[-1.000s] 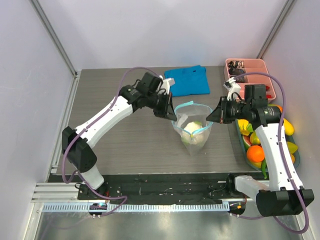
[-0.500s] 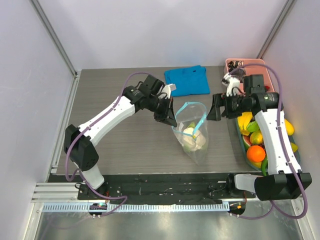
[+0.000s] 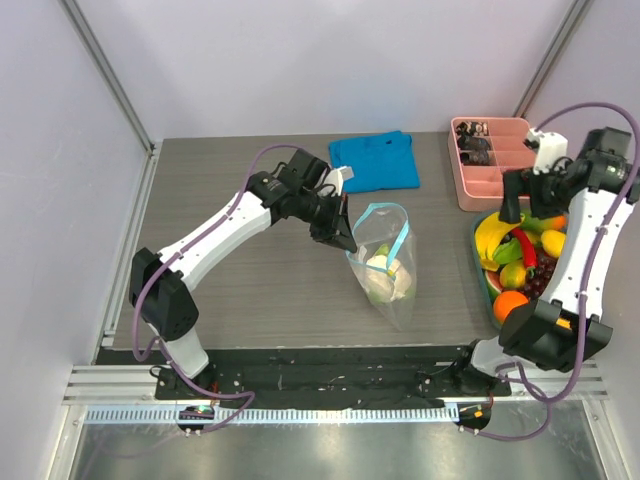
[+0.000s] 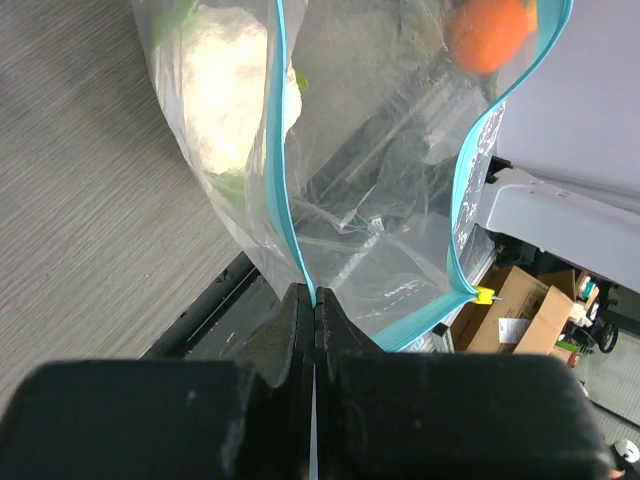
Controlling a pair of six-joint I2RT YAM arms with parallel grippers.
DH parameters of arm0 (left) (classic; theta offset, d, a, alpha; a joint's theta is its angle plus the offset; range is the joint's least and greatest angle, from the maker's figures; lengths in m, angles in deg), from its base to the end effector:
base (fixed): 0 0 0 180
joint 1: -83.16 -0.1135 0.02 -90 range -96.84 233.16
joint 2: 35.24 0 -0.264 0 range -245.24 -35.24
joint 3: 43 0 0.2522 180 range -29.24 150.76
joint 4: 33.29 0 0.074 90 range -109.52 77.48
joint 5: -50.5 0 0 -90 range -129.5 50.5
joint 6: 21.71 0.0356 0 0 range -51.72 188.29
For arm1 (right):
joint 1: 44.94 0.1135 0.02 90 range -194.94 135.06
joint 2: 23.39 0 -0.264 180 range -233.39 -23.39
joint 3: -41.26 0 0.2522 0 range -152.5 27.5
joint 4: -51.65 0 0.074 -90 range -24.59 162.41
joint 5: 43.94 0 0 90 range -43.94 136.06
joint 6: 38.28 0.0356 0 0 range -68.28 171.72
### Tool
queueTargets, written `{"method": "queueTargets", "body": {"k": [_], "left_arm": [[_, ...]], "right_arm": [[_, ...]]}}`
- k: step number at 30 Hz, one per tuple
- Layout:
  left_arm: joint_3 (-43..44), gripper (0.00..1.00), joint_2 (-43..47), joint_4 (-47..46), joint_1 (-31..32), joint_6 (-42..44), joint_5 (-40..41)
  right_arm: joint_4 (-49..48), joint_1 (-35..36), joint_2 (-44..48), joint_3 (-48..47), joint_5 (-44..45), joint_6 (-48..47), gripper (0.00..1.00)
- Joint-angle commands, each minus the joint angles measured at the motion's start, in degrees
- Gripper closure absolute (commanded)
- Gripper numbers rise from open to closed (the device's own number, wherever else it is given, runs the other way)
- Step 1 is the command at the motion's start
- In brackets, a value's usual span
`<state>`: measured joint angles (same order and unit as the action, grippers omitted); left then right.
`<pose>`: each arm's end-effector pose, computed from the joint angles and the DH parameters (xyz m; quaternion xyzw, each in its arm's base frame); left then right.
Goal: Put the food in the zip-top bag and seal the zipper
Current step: Adjust the zipper food storage bag at the center of the board, then pick up the fake fruit from the bin.
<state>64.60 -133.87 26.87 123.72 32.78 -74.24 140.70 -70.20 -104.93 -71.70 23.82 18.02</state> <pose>0.2705 -0.2582 0.3334 0.1387 0.8949 -0.4172 0.0763 0.2351 -0.0960 0.4158 -0.1230 0.9358 0.0266 0.3292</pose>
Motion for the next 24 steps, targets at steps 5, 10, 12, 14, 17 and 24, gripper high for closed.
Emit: {"method": "queueTargets", "body": {"k": [5,10,12,14,17,24], "left_arm": [[2.7,1.0,-0.1,-1.9,0.6,1.7,-2.0],[3.5,1.0,-0.6,-1.5,0.7,2.3,-2.2],[3.6,1.0,-0.7,-1.6,0.8,2.6,-2.0],[3.4,1.0,-0.8,-1.5,0.8,2.6,-1.9],[3.4,1.0,-0.9,-1.5,0.8,2.8,-1.8],[4.4,1.0,-2.2,-1.1,0.8,3.0,-2.3]], "right_arm": [[8.7,-17.3,-0.2,8.4,3.6,-18.9,0.06],[-0.7,-20.4,-1.5,13.9,8.0,-25.1,0.09],[-3.3,-20.8,-2.2,14.3,9.1,-26.2,0.1],[-6.7,-20.7,-3.2,14.3,9.3,-27.5,0.13],[-11.3,-20.4,-3.7,14.5,10.1,-28.9,0.18],[-19.3,-17.6,-5.8,17.1,13.9,-32.5,0.27]]}}
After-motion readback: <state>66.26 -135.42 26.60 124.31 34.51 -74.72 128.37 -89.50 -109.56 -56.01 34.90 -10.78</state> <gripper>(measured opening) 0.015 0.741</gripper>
